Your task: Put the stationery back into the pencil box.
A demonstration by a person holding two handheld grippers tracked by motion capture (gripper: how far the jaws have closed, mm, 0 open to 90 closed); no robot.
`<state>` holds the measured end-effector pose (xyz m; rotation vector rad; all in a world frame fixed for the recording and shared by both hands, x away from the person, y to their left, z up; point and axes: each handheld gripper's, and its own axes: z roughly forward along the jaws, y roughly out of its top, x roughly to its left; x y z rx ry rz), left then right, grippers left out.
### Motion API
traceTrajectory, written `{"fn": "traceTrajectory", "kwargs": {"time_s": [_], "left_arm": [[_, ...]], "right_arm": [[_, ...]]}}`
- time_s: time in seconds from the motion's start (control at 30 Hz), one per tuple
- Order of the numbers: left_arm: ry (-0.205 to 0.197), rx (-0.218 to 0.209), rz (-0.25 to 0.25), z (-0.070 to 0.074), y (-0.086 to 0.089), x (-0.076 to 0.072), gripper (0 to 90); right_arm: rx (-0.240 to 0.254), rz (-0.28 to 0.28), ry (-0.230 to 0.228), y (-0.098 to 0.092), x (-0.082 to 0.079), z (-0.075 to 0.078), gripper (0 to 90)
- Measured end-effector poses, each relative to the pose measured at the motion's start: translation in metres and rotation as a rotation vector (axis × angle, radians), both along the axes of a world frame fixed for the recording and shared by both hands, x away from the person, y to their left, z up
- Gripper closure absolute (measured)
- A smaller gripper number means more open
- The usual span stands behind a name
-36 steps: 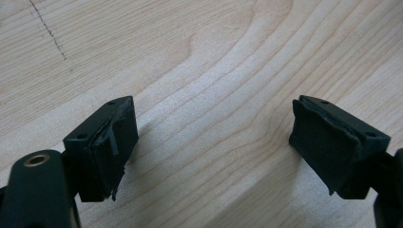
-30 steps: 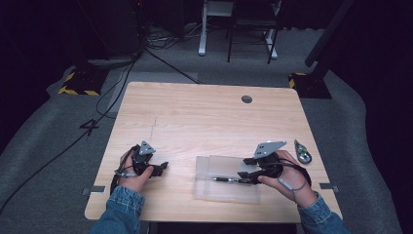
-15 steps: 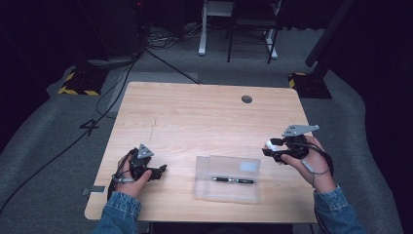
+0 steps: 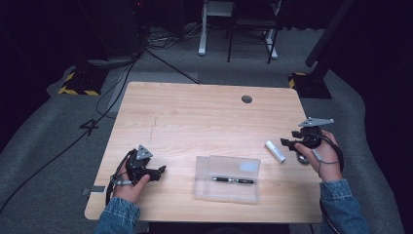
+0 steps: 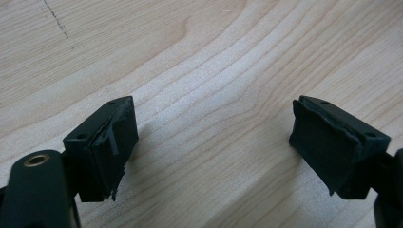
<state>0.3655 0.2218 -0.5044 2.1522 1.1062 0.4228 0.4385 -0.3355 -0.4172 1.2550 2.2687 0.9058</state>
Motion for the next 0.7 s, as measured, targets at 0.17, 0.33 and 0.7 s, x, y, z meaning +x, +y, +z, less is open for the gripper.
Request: {"fn": "traceTrajectory", "kwargs": {"time_s": [0.17,0.33,0.7], "left_arm": [[0.001,-0.001,0.0,0.0,0.0,0.0,16.2],[0.002,-0.001,0.002,0.0,0.0,0.0,16.0],[0.003,-0.003,0.003,0.0,0.0,0.0,16.0]], "right_arm": [[-0.001,-0.07,0.021,-0.014,0.008,-0.008,36.2],[-0.012,-0.11,0.04,-0.025,0.013,-0.018,35.7],[-0.051,-0.222,0.114,-0.047,0.022,-0.044,33.0]]}}
